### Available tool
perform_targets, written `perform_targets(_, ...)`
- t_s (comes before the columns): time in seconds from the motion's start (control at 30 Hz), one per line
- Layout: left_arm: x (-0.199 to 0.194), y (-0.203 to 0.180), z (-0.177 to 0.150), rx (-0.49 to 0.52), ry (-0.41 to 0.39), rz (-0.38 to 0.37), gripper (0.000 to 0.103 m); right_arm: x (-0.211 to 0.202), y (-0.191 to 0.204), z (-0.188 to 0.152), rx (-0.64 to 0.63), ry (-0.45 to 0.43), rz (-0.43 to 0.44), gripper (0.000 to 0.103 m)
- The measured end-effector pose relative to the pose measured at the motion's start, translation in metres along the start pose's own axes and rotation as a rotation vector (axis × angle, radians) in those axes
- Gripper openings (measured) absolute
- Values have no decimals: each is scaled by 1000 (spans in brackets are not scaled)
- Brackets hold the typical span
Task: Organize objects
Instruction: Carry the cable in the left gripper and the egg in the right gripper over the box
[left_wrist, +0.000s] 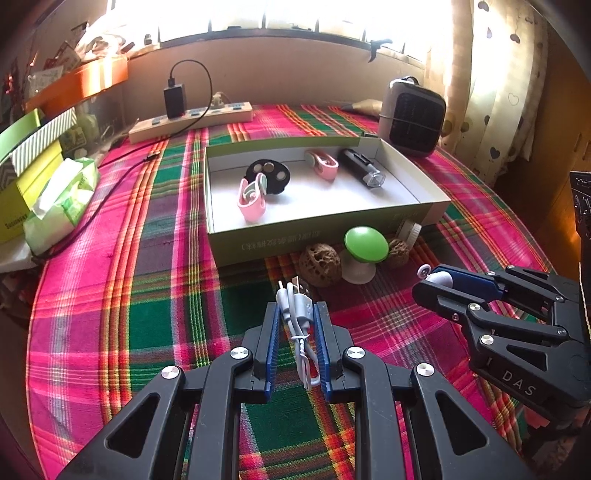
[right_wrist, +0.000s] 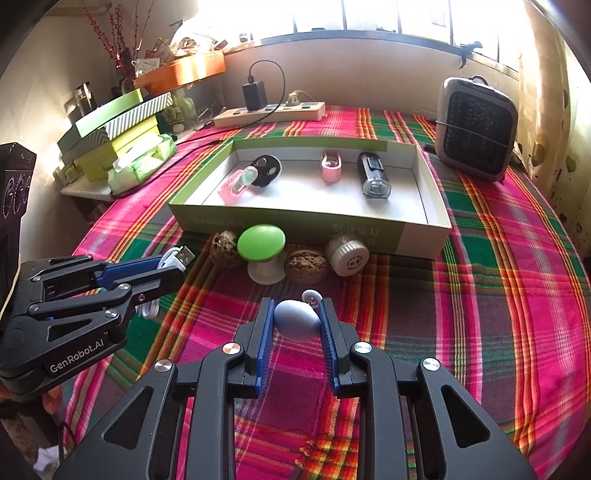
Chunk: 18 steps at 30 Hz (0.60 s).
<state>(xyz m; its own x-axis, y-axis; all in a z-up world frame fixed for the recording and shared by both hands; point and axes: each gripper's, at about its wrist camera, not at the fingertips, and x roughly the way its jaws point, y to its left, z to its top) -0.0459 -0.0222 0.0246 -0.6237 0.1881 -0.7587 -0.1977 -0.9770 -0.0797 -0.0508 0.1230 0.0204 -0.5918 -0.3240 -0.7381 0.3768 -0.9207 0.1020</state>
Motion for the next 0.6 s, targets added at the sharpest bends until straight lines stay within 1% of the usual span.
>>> perform_targets(0.6, -13, -2, 14, 14, -45, -10, 17, -11, -2, 16, -13, -42, 7, 26)
